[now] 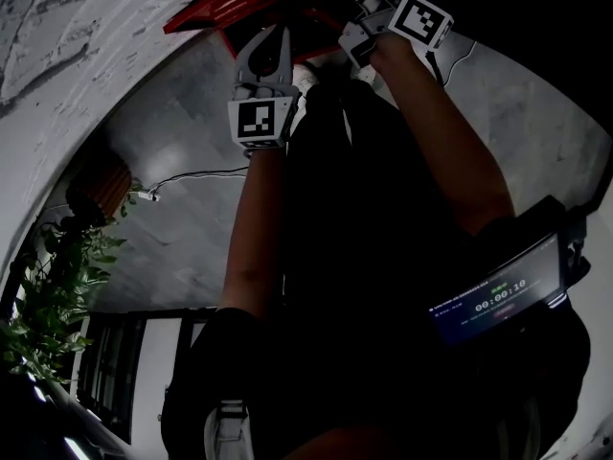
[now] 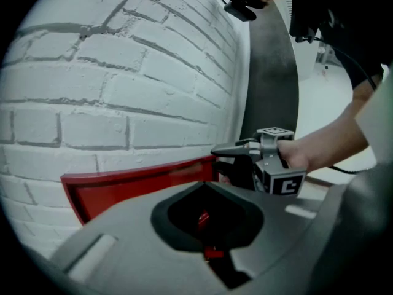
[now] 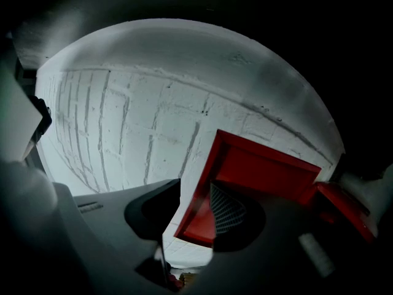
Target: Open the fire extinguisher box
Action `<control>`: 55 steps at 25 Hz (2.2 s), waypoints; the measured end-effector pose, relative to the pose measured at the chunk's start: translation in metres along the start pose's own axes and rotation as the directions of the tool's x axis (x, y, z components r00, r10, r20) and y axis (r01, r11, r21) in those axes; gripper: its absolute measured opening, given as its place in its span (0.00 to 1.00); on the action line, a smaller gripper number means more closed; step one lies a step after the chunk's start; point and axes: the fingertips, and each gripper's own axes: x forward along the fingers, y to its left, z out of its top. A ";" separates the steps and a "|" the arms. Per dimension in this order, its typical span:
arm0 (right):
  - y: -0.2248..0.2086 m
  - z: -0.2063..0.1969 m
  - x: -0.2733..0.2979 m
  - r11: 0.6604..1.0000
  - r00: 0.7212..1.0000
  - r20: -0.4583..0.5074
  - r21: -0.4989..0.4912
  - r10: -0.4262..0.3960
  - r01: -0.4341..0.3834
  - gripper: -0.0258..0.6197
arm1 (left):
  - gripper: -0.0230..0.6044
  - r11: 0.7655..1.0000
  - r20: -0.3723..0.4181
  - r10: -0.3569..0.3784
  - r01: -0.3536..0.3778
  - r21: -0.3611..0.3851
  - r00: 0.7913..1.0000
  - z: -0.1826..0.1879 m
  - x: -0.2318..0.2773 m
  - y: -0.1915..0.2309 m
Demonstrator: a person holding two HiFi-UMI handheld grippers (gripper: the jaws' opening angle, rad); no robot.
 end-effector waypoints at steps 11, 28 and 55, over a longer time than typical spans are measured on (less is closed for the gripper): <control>0.093 -0.024 -0.023 0.979 0.984 -0.163 -0.179 0.070 -0.099 0.06 | 0.04 0.998 0.073 -0.068 0.069 -0.007 0.995 0.068 -0.050 -0.012; 0.378 -0.049 -0.116 0.390 0.835 -0.512 -0.740 0.202 -0.548 0.05 | 0.04 0.978 0.240 -0.206 0.202 0.043 0.949 0.268 -0.185 -0.078; 0.439 -0.045 -0.130 0.310 0.809 -0.538 -0.747 0.238 -0.588 0.05 | 0.04 0.966 0.326 -0.257 0.244 0.080 0.910 0.334 -0.220 -0.097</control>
